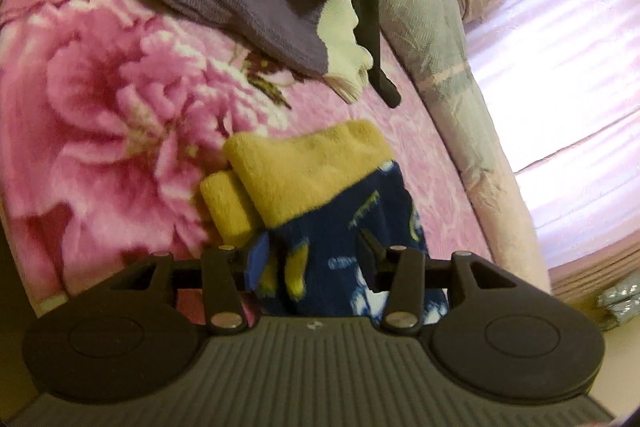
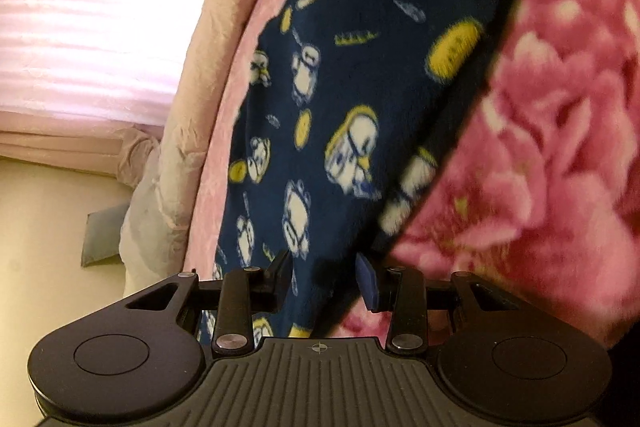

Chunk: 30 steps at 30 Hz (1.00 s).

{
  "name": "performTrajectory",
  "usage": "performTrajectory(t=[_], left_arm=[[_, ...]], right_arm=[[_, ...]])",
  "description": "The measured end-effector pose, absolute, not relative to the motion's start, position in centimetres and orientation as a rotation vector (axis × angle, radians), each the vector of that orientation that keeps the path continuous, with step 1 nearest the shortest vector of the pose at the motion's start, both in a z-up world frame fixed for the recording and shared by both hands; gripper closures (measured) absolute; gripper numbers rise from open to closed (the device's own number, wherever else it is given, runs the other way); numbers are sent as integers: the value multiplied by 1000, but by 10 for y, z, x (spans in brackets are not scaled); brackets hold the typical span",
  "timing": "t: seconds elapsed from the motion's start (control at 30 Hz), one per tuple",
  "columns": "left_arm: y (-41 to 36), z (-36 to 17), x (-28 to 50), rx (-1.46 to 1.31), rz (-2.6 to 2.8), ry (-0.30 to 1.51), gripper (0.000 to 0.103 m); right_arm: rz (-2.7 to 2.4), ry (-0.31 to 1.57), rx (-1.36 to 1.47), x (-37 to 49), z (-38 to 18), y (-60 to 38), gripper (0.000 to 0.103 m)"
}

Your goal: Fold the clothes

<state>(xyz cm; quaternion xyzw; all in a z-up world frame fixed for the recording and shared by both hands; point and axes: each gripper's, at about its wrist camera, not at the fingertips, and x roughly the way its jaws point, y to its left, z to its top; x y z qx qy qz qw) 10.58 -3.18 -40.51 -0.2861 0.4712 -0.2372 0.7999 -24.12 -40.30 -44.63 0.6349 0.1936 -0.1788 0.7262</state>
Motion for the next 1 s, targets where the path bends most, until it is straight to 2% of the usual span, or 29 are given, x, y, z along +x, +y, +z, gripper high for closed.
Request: performTrajectory(t=[0.03,0.07,0.1,0.13,0.3,0.47,0.63,0.73,0.8,0.83,0.87,0.93,1.0], left_arm=[[-33,-405,108,-603,-512,1003,67],[-34,-405,110,-590,-521,994,80],[-34,-404,111,-579,-532,987,99],[-33,-403,110,-577,-552,972,99],[-11,-388,92,-589,-648,820,99],[-18,-421,86,-470,-589,902,99],[-12,-415,78,-464,-607,838,98],[-13,-425,82,-457,-566,923,91],[-3,-427,80,-572,-542,939,66],[1,-428,78,-619,-534,947,62],[3,-429,78,-657,-532,956,58],[3,-431,79,-698,-544,976,55],[-1,-432,80,-690,-545,986,53]], right_arm=[[-395,423,1390,-241,-445,-405,76],[-388,420,1377,-241,-442,-406,88],[-382,418,1363,-240,-439,-407,96],[-380,413,1344,-240,-436,-408,102],[-358,366,1261,-249,-416,-408,102],[-429,505,1186,-247,-426,-398,102],[-473,546,1131,-247,-429,-389,102],[-483,573,1077,-244,-425,-385,102],[-490,586,1041,-243,-421,-382,101],[-492,583,1022,-244,-417,-380,99],[-496,583,1006,-247,-413,-378,89],[-522,567,976,-253,-405,-375,20],[-535,532,958,-259,-397,-374,18]])
